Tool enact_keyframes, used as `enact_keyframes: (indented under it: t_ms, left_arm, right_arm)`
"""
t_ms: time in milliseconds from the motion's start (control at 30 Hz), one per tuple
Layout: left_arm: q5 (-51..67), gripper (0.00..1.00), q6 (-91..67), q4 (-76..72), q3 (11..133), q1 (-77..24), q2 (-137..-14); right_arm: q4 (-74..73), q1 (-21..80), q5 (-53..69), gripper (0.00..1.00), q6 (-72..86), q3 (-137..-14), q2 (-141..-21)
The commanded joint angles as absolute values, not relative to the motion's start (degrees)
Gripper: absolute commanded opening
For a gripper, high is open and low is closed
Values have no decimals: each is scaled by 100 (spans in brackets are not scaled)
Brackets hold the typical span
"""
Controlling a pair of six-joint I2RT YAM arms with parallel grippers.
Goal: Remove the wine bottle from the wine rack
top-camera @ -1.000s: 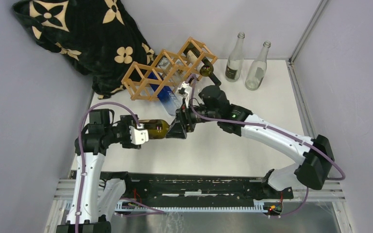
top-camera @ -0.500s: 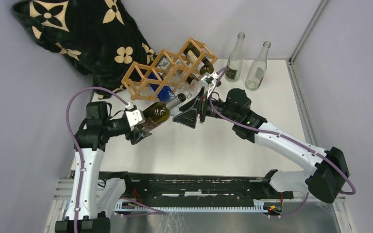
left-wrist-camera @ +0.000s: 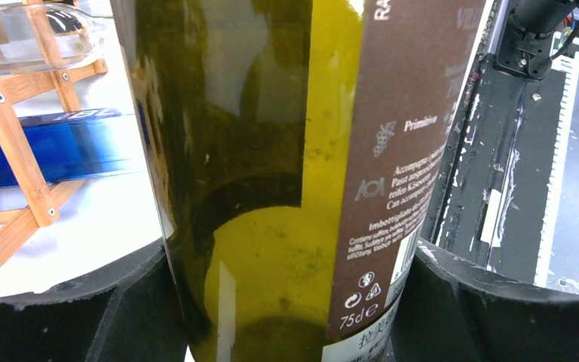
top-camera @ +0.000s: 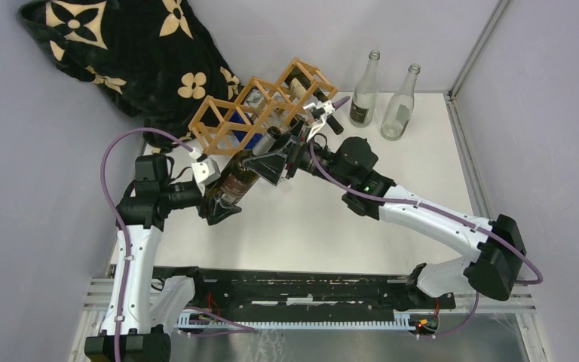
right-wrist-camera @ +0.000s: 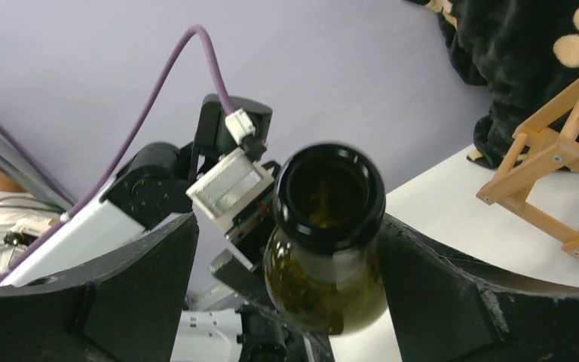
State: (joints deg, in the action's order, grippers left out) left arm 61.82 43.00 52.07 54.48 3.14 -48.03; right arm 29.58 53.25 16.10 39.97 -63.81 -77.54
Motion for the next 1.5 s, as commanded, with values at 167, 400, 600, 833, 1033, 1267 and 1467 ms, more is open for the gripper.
enact_keyframes:
  t_ms: [167,400,600,833,1033,1267,1467]
  left_arm:
    - [6699,2,3942,4773,5612,325,-4687]
    - [6339,99,3881,4772,5577,325,-4781]
    - [5662,100,3634,4772,5661,325,-5077]
    - [5058,100,3412,4597,5999,325,-5327]
    - [4609,100,3001,4398,6393,326,-5469]
    - [4797,100,2757,4403,6503,325,-5580]
    - [4738,100,2866,4395,6513,324,-5491]
  right_arm:
    - [2882,5613,1142,49,3480,-7254,-8255]
    - [1403,5599,437,0,2686,-7823,-8189]
    - [-207,5018,35,0,1692,-8645,-7993]
    - [-661,3739,-660,0,1200,-7907,-7305]
    - [-1295,3008,-1694,0,398,-8073,-7290]
    - [-846,2204,-1813,0,404,-7734,-7485]
    - [-553,1661,-1590,0,551,-7904,-8109]
